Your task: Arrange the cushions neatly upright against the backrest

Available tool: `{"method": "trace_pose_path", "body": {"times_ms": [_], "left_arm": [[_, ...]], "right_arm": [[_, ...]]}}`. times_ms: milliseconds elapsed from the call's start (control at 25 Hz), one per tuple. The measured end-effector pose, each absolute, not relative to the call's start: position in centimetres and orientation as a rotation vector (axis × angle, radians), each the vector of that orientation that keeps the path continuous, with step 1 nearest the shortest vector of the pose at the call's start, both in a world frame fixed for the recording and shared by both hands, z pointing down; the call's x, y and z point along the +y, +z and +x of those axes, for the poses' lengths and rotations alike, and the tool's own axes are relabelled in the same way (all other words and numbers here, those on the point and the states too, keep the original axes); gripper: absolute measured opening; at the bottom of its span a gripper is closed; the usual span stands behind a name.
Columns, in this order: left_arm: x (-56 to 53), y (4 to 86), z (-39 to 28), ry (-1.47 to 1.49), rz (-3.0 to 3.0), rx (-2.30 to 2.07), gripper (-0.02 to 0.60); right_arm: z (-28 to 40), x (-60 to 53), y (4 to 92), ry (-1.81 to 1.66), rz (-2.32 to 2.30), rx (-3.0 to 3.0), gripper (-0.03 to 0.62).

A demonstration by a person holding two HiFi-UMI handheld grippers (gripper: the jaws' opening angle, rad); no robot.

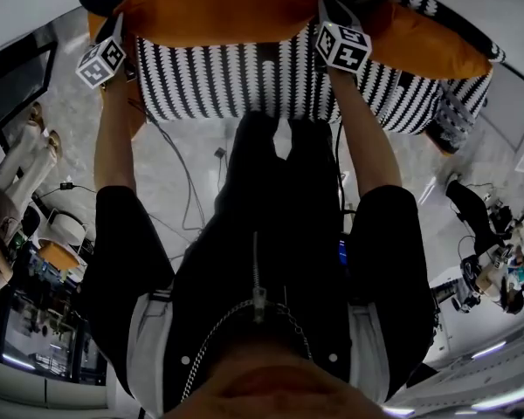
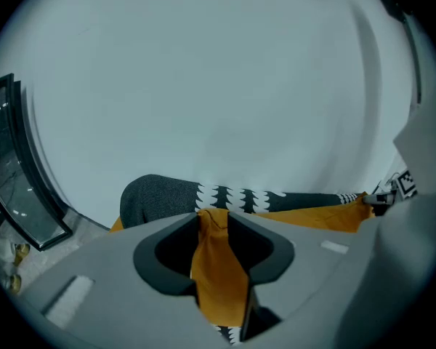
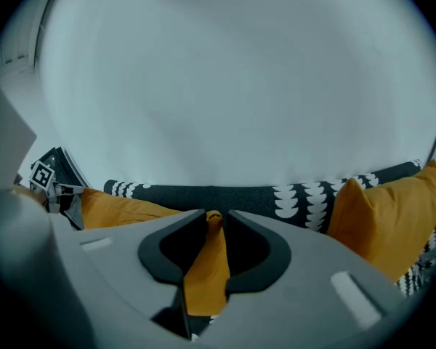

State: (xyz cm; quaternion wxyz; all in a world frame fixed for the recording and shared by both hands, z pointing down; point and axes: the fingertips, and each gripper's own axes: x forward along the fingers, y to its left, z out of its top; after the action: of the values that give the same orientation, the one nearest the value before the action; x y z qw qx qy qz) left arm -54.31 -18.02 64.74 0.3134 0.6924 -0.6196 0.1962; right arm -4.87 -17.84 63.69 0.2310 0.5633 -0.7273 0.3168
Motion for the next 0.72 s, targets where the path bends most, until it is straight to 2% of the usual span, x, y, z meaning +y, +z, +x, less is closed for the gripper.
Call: {"method": "trace_pose_path", "body": {"times_ms": [160, 360, 480, 560, 720], "left_arm": [[-16.8, 62.7, -54.7, 0.5, 1.85, -1.697, 0.121], [-14.5, 60.1, -52.9, 0.461, 1.889, -1.73, 0.095], [-11.7, 58.4, -49.0, 0.5, 1.963, -1.734, 0.043], [-9.4, 57.0, -45.9, 0.524, 2.033, -1.718, 0.009], [-5.2, 54.6, -40.1, 0.536, 2.131, -1.671, 0.009]], "right_arm": [[-4.0, -16.8, 62.0, 0.824, 1.62, -1.996, 0.086], [-3.4, -14.4, 59.8, 0.808, 1.633, -2.022, 0.06], [-3.0, -11.4, 58.5, 0.808, 1.605, -2.03, 0.005], [-2.9, -9.1, 57.8, 0.786, 1.584, -2.025, 0.003], [-1.7, -4.9, 56.4, 0.747, 1.594, -2.013, 0.003]]}}
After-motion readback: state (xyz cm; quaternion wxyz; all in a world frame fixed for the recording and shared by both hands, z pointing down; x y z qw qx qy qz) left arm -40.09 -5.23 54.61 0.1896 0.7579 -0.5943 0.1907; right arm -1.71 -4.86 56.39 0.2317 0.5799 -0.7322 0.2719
